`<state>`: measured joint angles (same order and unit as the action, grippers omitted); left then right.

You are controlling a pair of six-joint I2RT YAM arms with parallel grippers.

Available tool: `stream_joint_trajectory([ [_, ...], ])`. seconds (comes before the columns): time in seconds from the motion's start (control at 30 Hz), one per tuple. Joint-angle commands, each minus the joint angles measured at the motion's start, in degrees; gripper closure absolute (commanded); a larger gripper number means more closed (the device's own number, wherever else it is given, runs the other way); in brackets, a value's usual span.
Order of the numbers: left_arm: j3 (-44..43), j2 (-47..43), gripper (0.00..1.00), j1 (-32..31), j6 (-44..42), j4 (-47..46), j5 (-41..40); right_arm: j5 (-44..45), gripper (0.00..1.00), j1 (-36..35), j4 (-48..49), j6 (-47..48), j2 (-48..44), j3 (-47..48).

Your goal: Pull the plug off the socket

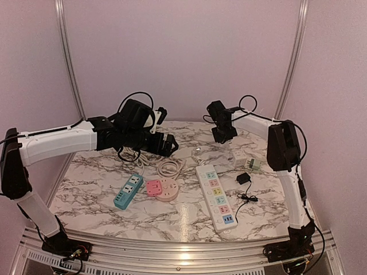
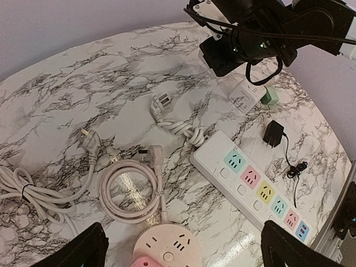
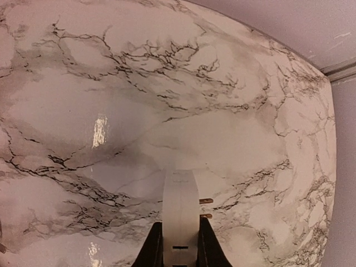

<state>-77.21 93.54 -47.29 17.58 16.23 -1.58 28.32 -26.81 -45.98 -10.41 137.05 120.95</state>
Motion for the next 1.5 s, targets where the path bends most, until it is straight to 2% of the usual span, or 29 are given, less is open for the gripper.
stream_joint_trajectory([
  [0.0, -1.4, -0.1, 0.01, 0.1, -0.3, 1.5, -0.3, 1.7, 0.9, -0.1, -0.2, 1.8, 1.8, 1.8],
  [0.17, -0.4, -0.9, 0.01, 0.1, 0.1, 0.7, -0.7, 1.8, 0.88, -0.5, 0.2, 2.4, 2.8, 1.5],
  [0.63, -0.2, -0.9, 0.01, 0.1, 0.1, 0.5, -0.6, -2.0, 0.59, -1.7, 1.3, 2.7, 2.3, 0.5],
  [0.93, -0.2, -0.6, 0.01, 0.1, 0.1, 0.9, -0.9, -7.7, 0.49, -2.6, 2.5, 1.7, -0.9, -1.3],
  [1.17, 1.0, -1.4, 0.01, 0.2, 0.7, 2.4, -1.9, -13.1, 0.45, -3.6, 5.0, 0.6, -7.4, -7.1],
  [1.47, 11.1, -8.0, 0.01, 2.8, 8.8, 3.2, -0.9, -25.3, 0.44, -8.0, 11.2, -2.1, -18.5, -20.8],
])
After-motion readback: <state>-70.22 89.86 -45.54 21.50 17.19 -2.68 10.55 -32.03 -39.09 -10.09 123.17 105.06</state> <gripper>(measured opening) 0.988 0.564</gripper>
